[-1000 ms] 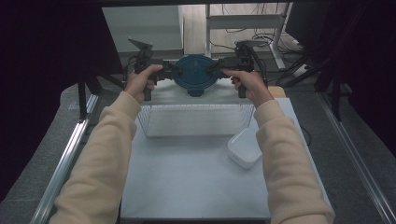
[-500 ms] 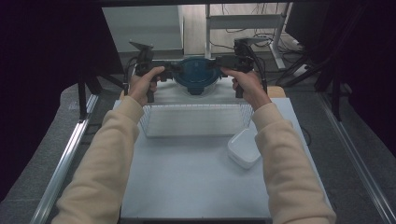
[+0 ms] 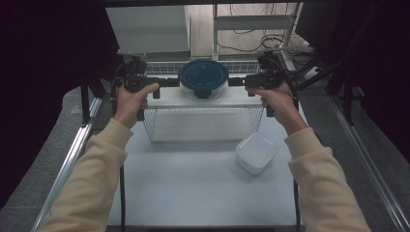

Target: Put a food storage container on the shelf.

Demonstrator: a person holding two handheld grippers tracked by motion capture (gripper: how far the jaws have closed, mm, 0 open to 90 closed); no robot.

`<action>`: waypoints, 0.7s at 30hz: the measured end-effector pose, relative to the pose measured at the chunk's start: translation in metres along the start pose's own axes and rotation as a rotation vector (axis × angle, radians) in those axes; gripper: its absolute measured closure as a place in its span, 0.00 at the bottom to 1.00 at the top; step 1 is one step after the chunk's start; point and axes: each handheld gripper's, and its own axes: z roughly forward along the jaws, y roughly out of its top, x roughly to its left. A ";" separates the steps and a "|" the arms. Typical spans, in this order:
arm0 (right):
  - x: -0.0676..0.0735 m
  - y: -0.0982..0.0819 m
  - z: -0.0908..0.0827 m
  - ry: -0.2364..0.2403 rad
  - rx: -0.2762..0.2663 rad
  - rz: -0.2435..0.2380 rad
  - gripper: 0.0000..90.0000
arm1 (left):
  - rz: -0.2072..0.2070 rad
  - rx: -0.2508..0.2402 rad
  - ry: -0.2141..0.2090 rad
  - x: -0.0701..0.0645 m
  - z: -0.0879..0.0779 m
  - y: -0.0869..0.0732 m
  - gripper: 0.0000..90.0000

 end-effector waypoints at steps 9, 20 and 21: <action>-0.008 -0.057 -0.041 -0.011 -0.040 -0.058 0.21 | 0.068 -0.018 0.045 -0.010 -0.021 -0.061 0.28; -0.016 -0.146 -0.052 -0.036 0.016 -0.123 0.21 | 0.101 0.067 0.055 -0.007 -0.012 -0.138 0.29; -0.016 -0.152 -0.052 -0.037 0.020 -0.123 0.21 | 0.100 0.071 0.050 -0.007 -0.012 -0.144 0.29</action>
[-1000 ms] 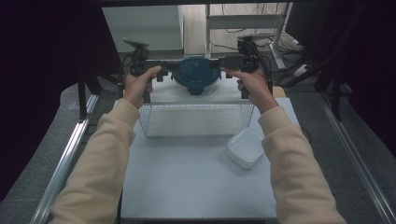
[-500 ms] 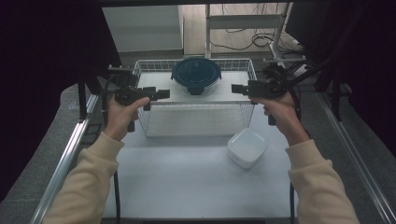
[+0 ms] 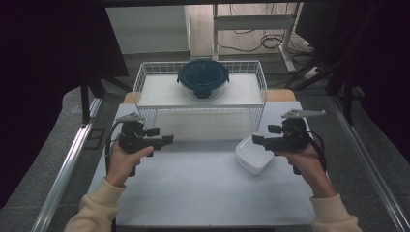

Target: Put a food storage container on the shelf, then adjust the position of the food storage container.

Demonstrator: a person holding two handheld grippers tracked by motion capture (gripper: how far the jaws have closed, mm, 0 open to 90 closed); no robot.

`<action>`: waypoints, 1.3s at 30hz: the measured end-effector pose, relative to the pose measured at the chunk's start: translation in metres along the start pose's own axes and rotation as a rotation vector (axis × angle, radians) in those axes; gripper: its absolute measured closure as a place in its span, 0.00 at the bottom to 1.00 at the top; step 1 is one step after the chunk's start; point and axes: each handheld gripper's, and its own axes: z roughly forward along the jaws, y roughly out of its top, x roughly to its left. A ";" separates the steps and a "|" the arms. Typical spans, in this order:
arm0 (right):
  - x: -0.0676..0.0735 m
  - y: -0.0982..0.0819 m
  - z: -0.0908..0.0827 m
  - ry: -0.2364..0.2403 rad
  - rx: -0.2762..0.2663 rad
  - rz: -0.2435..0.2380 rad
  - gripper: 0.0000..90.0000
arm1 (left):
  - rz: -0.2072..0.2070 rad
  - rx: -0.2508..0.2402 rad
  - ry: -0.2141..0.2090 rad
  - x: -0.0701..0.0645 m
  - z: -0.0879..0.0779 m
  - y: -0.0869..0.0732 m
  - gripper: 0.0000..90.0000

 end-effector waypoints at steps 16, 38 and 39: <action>0.002 -0.058 0.018 0.002 0.087 0.011 0.21 | -0.001 0.093 0.032 -0.001 0.013 -0.053 0.30; -0.003 -0.054 0.007 0.002 0.068 0.023 0.27 | 0.004 0.102 0.049 -0.001 0.013 -0.054 0.26; -0.005 -0.053 0.006 0.000 0.067 0.025 0.28 | 0.001 0.104 0.051 -0.001 0.013 -0.055 0.26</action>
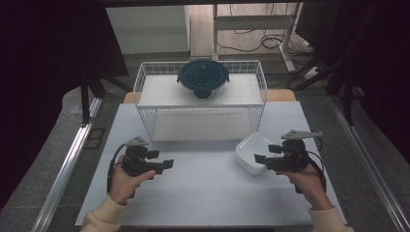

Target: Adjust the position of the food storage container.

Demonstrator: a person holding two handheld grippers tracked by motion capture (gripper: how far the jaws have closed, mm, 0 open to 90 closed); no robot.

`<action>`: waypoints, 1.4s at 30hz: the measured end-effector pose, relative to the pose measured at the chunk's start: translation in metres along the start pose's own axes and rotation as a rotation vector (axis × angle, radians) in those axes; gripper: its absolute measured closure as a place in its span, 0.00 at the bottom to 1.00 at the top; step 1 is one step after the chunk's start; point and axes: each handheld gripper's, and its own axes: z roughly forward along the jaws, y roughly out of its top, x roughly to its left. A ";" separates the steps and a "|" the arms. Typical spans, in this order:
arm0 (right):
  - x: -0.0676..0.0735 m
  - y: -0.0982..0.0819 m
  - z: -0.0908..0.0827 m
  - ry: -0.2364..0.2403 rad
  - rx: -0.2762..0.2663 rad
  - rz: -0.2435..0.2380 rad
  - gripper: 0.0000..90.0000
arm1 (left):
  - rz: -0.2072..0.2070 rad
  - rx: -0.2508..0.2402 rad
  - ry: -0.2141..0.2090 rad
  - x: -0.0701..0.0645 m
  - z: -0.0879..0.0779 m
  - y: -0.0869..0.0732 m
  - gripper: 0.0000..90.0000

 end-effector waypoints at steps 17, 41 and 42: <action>-0.035 0.018 -0.008 -0.091 0.039 0.058 0.50 | 0.005 0.031 -0.005 0.003 0.005 -0.003 0.26; -0.095 0.037 0.049 -0.235 0.320 0.004 0.99 | 0.007 0.066 -0.007 0.006 0.012 -0.007 0.27; -0.095 0.037 0.052 -0.233 0.330 -0.002 0.99 | 0.007 0.066 -0.007 0.006 0.012 -0.007 0.27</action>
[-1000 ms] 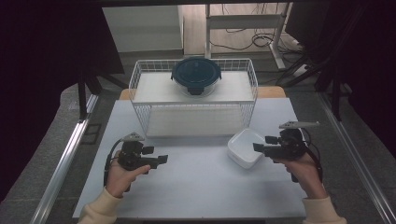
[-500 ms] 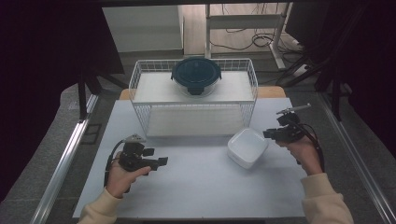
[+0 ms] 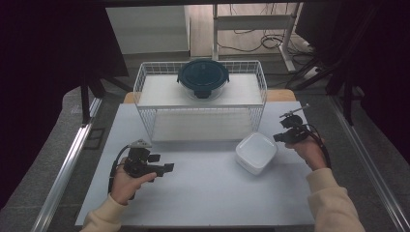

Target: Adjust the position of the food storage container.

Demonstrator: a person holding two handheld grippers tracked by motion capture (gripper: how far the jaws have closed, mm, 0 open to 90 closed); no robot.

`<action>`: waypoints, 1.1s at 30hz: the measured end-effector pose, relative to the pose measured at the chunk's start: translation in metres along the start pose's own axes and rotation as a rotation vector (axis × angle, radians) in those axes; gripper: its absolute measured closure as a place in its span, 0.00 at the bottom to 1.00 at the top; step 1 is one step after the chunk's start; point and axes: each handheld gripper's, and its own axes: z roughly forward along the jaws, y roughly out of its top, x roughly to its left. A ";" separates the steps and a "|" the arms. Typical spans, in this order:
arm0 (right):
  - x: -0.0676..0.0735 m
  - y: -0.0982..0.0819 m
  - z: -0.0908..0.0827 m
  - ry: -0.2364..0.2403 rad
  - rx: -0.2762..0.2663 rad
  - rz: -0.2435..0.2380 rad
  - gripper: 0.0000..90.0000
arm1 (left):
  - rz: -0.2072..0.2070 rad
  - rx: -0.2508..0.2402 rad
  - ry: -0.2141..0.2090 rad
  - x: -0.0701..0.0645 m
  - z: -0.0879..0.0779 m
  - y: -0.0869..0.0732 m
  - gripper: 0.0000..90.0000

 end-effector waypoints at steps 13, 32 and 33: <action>0.035 0.001 0.010 0.064 0.013 -0.136 0.99 | -0.009 0.001 -0.004 0.001 0.000 0.000 0.28; 0.101 0.014 0.031 0.188 -0.014 -0.291 0.99 | -0.011 0.008 -0.006 0.002 0.001 -0.001 0.28; 0.107 0.015 0.032 0.195 -0.014 -0.298 0.99 | -0.011 0.007 -0.006 0.002 0.001 -0.001 0.28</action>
